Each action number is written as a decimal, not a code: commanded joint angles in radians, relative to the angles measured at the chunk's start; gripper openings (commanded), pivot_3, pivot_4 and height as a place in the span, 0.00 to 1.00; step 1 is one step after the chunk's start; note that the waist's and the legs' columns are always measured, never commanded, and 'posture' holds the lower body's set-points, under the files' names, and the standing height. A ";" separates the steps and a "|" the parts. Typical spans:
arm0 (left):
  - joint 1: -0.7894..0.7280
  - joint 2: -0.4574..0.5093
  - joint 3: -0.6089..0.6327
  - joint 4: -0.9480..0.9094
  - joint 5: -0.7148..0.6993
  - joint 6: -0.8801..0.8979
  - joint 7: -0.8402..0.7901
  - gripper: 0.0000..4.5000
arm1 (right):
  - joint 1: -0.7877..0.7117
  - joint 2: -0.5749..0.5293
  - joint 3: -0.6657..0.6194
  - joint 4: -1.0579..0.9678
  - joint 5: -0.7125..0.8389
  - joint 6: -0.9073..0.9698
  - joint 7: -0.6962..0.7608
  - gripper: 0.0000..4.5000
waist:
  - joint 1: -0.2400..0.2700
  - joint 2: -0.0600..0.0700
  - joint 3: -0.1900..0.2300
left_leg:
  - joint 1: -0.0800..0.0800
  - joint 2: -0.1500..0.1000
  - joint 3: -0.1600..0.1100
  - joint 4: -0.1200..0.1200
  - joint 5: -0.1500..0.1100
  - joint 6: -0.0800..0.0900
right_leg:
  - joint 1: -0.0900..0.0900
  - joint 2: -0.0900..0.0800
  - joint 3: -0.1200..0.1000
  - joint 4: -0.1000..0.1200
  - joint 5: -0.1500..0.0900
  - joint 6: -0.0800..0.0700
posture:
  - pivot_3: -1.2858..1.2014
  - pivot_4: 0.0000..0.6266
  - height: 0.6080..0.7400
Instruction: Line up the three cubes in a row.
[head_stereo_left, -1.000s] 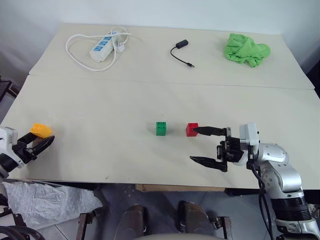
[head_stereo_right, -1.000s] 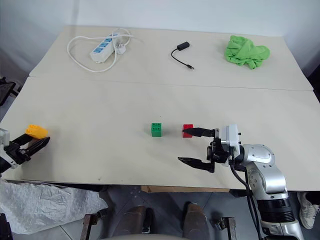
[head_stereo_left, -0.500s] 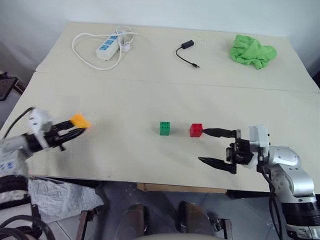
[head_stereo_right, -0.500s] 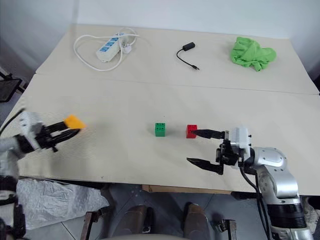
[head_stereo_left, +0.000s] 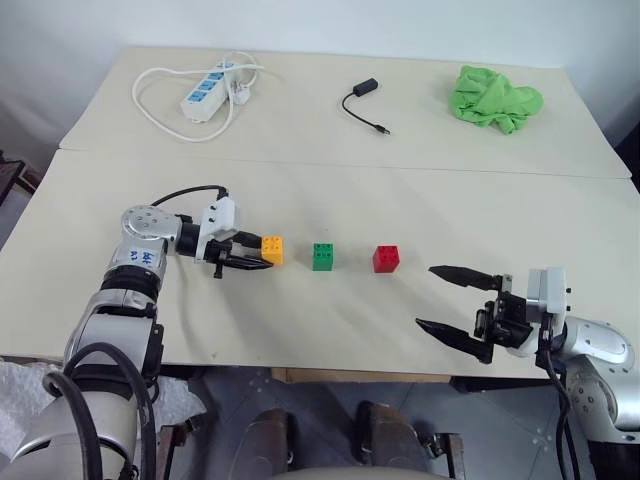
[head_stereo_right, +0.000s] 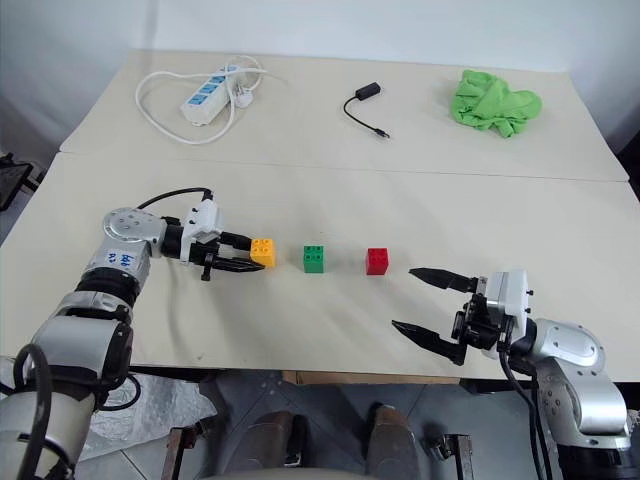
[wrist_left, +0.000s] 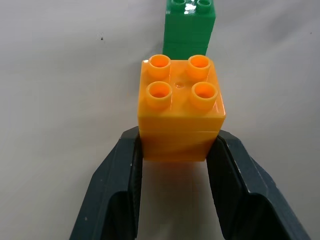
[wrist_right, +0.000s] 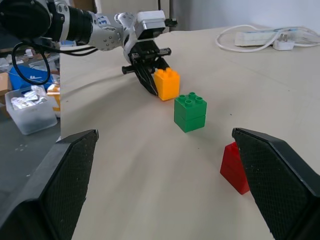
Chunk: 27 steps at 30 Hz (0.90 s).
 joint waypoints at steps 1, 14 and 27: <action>-0.038 -0.008 0.002 0.040 0.032 -0.021 0.016 0.33 | 0.036 0.009 -0.040 -0.062 0.013 -0.027 -0.030 1.00 | 0.002 0.000 0.000 | 0.000 0.000 0.000 0.000 0.000 0.000 | 0.000 0.000 0.000 0.000 0.000 0.000 | 0.52 0.24 1.00; -0.061 -0.013 0.022 0.077 0.079 -0.032 0.072 0.86 | 0.054 -0.005 -0.040 -0.070 0.015 -0.037 -0.054 1.00 | 0.018 0.000 0.000 | 0.001 0.000 0.000 0.001 0.000 0.000 | 0.000 0.000 0.000 0.001 0.000 0.000 | 0.52 0.24 1.00; 0.127 0.162 0.193 -0.127 -0.107 0.048 -0.139 0.97 | 0.004 -0.059 -0.061 -0.014 0.069 0.028 0.011 1.00 | 0.002 0.000 0.000 | 0.001 0.001 0.000 0.001 0.000 0.000 | 0.000 0.000 0.000 0.001 0.000 0.000 | 0.52 0.24 1.00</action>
